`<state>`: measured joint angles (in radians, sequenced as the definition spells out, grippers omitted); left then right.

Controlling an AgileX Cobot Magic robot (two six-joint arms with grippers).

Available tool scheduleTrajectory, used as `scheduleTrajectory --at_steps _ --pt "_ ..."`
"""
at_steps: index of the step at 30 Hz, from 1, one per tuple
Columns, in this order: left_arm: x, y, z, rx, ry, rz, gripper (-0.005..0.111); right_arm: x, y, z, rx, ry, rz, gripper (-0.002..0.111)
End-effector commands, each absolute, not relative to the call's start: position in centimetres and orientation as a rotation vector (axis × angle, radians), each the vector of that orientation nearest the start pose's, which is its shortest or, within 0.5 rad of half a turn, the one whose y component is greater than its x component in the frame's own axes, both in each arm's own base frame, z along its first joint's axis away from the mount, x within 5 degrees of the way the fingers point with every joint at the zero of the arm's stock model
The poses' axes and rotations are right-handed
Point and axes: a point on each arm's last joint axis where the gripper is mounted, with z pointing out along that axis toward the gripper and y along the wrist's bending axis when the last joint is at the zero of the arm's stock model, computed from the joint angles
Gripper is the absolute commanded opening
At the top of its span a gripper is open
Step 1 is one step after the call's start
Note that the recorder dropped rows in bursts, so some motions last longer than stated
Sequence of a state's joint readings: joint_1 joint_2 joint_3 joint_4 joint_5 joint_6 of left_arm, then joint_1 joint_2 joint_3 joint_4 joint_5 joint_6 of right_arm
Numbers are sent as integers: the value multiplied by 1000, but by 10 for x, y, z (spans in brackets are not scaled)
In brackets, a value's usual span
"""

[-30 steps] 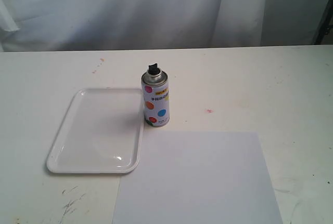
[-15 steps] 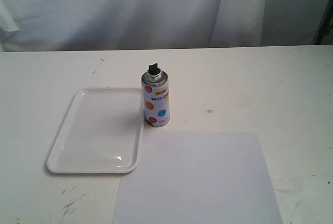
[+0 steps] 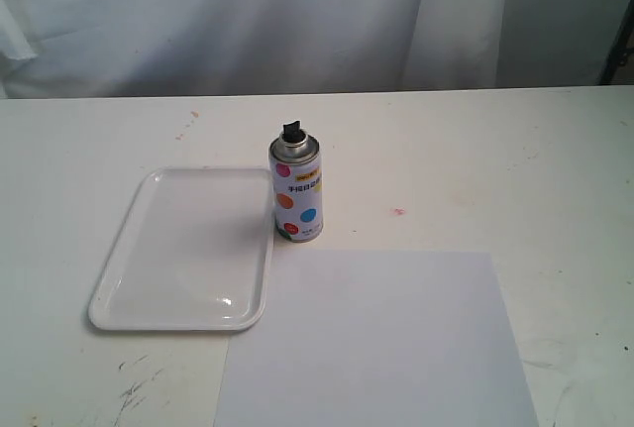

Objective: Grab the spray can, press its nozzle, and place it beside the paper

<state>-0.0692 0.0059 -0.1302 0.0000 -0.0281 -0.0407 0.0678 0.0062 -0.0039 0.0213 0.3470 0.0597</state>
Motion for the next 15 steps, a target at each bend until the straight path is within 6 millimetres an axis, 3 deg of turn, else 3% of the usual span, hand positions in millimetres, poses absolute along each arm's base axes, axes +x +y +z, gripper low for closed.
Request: scheduleTrajectory --at_steps 1,6,10,15 --pt "49 -3 296 5 1292 -106 0 53 4 182 14 1831 109 0" --pt "79 -5 327 7 1377 -105 0 53 4 182 14 1831 109 0" --pt "121 -8 351 7 1448 -103 0 53 4 182 14 1831 109 0" --pt "175 -12 361 8 1536 -99 0 53 4 182 14 1831 109 0"
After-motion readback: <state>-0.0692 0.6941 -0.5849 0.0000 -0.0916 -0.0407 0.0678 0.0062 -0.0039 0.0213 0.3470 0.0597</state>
